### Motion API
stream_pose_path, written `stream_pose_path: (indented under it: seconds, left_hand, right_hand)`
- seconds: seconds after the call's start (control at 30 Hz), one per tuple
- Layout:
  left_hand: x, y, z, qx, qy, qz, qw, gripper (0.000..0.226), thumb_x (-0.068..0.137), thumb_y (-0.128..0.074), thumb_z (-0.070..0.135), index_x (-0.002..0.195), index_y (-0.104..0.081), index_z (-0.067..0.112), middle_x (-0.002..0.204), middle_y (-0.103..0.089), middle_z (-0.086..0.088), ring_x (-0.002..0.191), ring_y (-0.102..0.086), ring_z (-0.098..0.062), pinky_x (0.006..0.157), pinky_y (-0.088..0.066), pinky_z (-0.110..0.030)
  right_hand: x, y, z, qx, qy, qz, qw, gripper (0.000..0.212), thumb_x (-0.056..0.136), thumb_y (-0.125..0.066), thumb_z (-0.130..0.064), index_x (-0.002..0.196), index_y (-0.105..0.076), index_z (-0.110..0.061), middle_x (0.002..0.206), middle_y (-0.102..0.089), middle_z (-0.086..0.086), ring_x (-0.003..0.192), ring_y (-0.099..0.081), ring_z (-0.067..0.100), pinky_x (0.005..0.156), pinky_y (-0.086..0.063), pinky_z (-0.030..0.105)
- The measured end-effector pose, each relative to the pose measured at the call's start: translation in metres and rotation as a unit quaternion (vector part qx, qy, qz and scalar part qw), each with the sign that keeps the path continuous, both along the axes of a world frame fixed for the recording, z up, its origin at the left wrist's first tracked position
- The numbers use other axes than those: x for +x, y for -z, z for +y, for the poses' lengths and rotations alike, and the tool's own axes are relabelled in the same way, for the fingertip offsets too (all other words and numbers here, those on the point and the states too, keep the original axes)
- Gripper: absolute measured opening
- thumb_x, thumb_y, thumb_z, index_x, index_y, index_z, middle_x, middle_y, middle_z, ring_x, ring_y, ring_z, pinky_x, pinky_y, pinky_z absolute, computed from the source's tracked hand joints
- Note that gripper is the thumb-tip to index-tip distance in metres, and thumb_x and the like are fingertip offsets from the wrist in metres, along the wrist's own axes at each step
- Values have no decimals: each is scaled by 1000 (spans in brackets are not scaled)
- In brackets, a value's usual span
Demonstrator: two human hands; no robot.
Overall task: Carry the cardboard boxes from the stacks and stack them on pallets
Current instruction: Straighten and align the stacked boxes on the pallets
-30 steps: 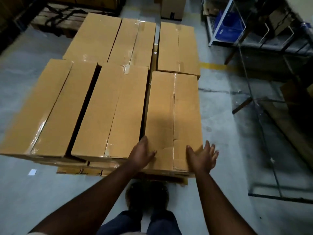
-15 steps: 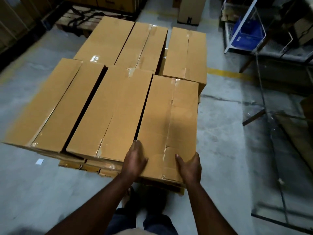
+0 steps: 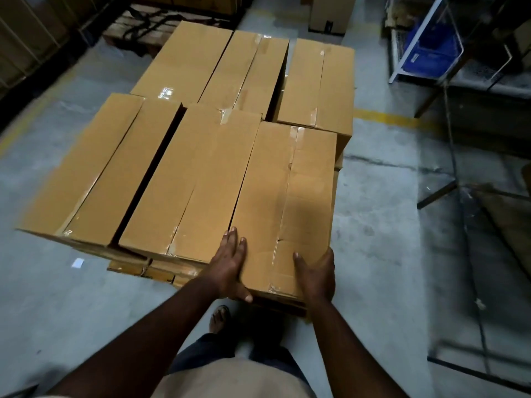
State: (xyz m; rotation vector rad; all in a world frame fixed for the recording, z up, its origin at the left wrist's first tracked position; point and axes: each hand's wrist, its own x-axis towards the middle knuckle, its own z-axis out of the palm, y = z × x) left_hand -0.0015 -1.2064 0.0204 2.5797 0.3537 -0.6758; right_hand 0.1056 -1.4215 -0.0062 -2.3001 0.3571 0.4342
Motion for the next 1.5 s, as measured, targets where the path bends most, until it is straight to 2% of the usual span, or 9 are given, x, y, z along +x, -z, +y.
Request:
stream_pose_path:
  seconds: [0.27, 0.43, 0.57, 0.7, 0.83, 0.97, 1.1, 1.23, 1.5]
  left_hand:
    - [-7, -3, 3, 26, 14, -35, 999, 140, 74, -80, 65, 162, 15, 12, 163, 39, -11, 152, 31, -28, 124, 2, -38]
    - [-18, 1, 17, -23, 16, -94, 995, 124, 81, -73, 66, 164, -2, 9, 169, 20, -7, 157, 18, -24, 128, -1, -36]
    - [-33, 8, 45, -82, -23, -170, 982, 95, 93, -63, 60, 163, -22, 10, 173, -7, -6, 160, -2, -20, 130, -11, -39]
    - [-53, 13, 107, -103, -50, -225, 968, 69, 101, -61, 36, 159, -35, 11, 169, -26, -6, 158, -17, -19, 128, -20, -39]
    - [-74, 18, 186, -107, -68, -251, 960, 63, 102, -60, 31, 158, -39, 13, 167, -30, -5, 157, -21, -18, 127, -24, -40]
    - [-89, 21, 256, -144, -40, -265, 953, 62, 101, -55, 34, 157, -40, 14, 166, -33, -3, 156, -25, -16, 126, -26, -36]
    - [-112, 14, 313, -148, -26, -270, 951, 57, 101, -56, 29, 155, -45, 14, 163, -39, -2, 153, -31, -15, 124, -28, -32]
    - [-119, 16, 362, -137, 13, -256, 957, 55, 99, -65, 18, 151, -48, 10, 160, -43, -8, 151, -35, -21, 124, -31, -39]
    - [-120, 15, 407, -90, -4, -232, 968, 62, 97, -67, 23, 153, -44, 8, 164, -34, -15, 153, -31, -32, 123, -23, -42]
  right_hand:
    - [-3, -7, 2, -5, -13, -1, 1000, 96, 85, -77, -53, 160, -27, -20, 161, -41, 7, 141, -47, 35, 110, -45, 50]
    - [-31, -19, 28, -74, -117, -168, 976, 86, 82, -81, -28, 157, -40, -16, 163, -39, 8, 151, -32, 32, 122, -31, 52]
    - [-67, -24, 73, -36, -249, -213, 944, 70, 91, -73, -37, 154, -44, -21, 162, -42, 2, 153, -32, 26, 125, -23, 54]
    - [-80, -22, 115, -108, -462, -98, 875, 105, 85, -61, -72, 165, -5, -34, 170, 10, -13, 157, 13, 14, 128, 5, 50]
    - [-68, -11, 132, -217, -515, -47, 828, 138, 71, -66, -82, 162, 23, -29, 162, 42, -6, 153, 33, 23, 127, 9, 50]
    - [-72, -11, 138, -245, -494, -26, 833, 142, 66, -63, -86, 156, 34, -33, 163, 41, -11, 150, 39, 16, 127, 10, 46]
    - [-82, -20, 156, -312, -445, 14, 839, 145, 77, -83, -51, 151, 40, -32, 160, 44, -7, 154, 31, 24, 128, 1, 49]
    - [-115, -41, 207, -280, -376, 43, 882, 124, 85, -75, -12, 162, 21, -22, 164, 35, 2, 158, 20, 29, 129, -3, 52]
    - [-159, -51, 347, -138, -393, -40, 908, 100, 94, -67, -34, 166, 2, -32, 173, 13, -8, 159, 12, 17, 130, -6, 48]
